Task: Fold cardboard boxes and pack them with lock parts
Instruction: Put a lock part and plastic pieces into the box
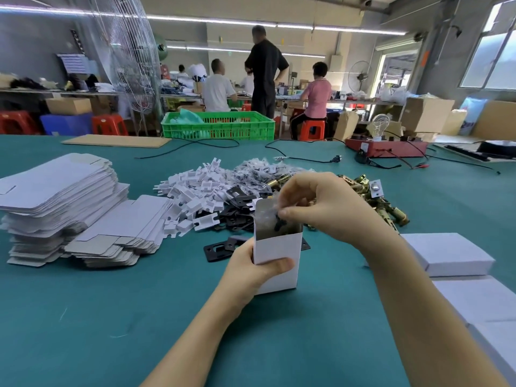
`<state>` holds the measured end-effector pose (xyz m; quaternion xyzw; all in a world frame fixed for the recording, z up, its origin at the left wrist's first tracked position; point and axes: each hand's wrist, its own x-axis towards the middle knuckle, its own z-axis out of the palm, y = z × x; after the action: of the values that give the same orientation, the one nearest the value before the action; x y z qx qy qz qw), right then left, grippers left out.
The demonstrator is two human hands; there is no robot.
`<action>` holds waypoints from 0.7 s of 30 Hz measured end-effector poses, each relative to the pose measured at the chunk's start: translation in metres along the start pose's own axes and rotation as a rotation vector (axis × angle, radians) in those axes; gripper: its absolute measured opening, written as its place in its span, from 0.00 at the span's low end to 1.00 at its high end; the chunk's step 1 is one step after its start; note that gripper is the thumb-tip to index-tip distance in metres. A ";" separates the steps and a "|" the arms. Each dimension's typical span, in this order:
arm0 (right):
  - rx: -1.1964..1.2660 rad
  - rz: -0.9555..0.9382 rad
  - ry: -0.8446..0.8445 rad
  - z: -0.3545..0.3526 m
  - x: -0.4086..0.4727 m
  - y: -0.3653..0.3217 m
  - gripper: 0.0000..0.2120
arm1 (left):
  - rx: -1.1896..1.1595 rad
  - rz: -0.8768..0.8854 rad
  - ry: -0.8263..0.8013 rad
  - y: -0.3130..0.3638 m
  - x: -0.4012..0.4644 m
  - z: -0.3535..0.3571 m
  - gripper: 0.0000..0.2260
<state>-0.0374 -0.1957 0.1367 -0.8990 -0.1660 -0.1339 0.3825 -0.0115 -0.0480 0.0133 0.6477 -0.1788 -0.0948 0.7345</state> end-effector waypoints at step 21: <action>-0.087 -0.035 0.211 0.004 0.002 0.011 0.03 | 0.027 0.039 -0.007 -0.007 0.004 -0.004 0.16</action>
<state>-0.0313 -0.1997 0.1279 -0.8928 -0.1343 -0.2414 0.3559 -0.0055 -0.0472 0.0070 0.6534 -0.1952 -0.0801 0.7270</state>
